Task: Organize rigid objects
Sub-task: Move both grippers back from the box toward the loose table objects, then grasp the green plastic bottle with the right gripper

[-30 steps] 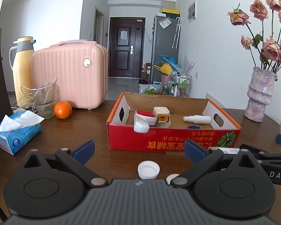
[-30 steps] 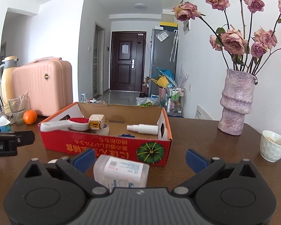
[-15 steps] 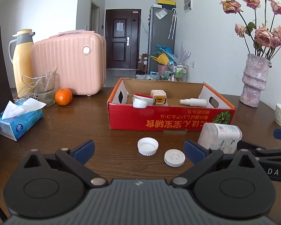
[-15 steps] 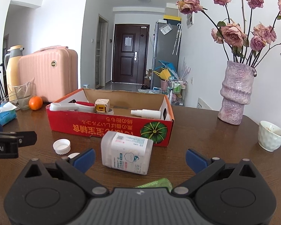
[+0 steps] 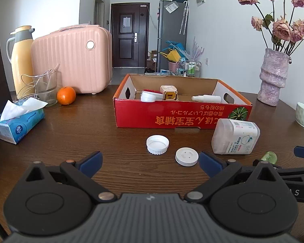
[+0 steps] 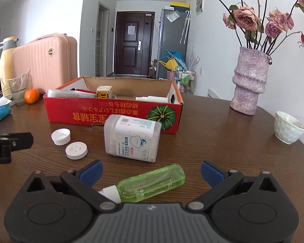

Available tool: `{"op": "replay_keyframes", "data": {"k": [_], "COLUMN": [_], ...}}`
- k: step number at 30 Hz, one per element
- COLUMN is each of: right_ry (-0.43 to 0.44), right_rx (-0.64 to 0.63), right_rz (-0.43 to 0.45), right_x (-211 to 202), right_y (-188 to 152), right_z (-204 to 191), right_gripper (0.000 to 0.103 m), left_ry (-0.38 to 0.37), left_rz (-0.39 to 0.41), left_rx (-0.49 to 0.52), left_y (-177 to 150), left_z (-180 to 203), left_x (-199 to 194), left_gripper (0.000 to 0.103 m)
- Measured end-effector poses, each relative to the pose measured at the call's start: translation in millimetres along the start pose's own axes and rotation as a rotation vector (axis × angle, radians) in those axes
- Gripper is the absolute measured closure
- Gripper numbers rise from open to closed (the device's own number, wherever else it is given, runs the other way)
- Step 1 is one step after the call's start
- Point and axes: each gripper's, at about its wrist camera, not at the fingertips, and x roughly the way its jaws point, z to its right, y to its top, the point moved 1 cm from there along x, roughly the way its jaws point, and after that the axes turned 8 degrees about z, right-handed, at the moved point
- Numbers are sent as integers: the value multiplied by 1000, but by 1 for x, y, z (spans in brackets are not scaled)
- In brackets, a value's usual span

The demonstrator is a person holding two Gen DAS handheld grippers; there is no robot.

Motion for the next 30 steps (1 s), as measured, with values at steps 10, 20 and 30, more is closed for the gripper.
{"op": "replay_keyframes", "data": {"k": [10,20,30], "right_ry": [-47,28,95], "right_rx": [93,62,81], "right_rz": [-132,-165,-127], "right_x": [31,32,37], "right_y": [-10,-13,-11], "right_z": [0,1,18], "right_gripper": [10,73,73], "left_ry": [1,1,3], "left_rz": [-29,-34,-39], "left_rx": [9,2,12], "left_y": [-4,-3,-5], "left_z": [3,2,4], "left_x": [6,6,7], "left_gripper": [0,0,0]}}
